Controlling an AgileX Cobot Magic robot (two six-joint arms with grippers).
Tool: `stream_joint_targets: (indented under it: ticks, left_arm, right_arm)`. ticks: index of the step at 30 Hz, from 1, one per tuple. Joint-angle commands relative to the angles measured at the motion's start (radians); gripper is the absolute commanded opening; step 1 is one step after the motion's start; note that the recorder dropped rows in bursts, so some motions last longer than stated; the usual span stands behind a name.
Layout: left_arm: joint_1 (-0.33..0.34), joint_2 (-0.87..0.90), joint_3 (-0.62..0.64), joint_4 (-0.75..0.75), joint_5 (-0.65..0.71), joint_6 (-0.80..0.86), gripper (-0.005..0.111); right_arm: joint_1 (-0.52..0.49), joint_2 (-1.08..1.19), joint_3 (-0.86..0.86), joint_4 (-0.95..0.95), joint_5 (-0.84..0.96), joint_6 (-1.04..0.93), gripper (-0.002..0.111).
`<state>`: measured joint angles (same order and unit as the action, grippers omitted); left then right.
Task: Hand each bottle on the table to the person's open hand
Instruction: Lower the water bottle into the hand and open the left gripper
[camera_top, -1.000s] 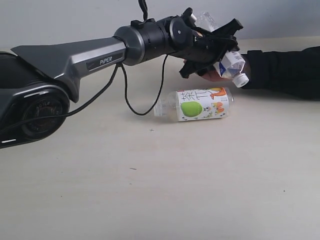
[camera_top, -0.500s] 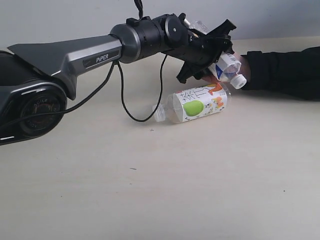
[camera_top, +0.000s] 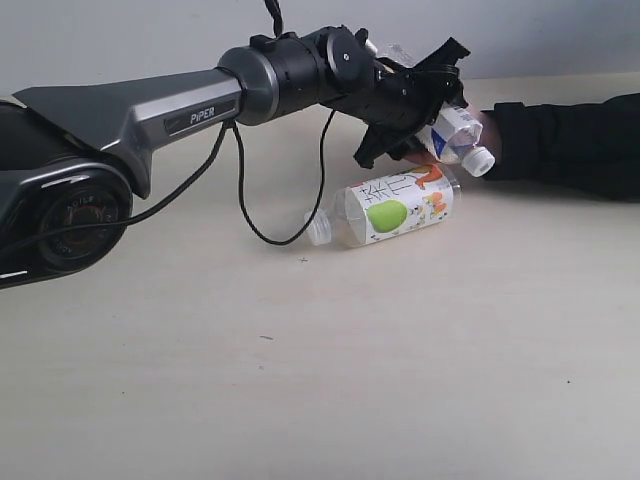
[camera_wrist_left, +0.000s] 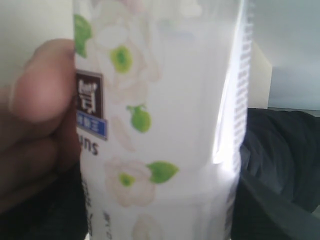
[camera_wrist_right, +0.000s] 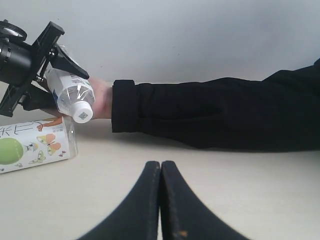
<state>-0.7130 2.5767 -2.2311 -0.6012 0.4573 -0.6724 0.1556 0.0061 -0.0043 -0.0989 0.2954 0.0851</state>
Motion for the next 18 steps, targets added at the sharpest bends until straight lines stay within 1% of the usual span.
stream_joint_targets:
  ticks: [1,3,8,18]
  left_arm:
    - [0.004,-0.002,-0.008,-0.008,0.016,0.032,0.071]
    - [0.004,-0.002,-0.008,-0.008,0.020,0.048,0.075]
    - [0.004,-0.002,-0.008,-0.008,0.022,0.066,0.081]
    - [0.004,-0.033,-0.008,-0.008,0.046,0.075,0.083]
  right_arm:
    - [-0.004,-0.006,0.004,0.000,-0.013,-0.005,0.000]
    - [-0.004,-0.006,0.004,0.000,-0.013,-0.005,0.000]
    - [-0.004,-0.006,0.004,0.000,-0.013,-0.005,0.000]
    - [-0.004,-0.006,0.004,0.000,-0.013,-0.005,0.000]
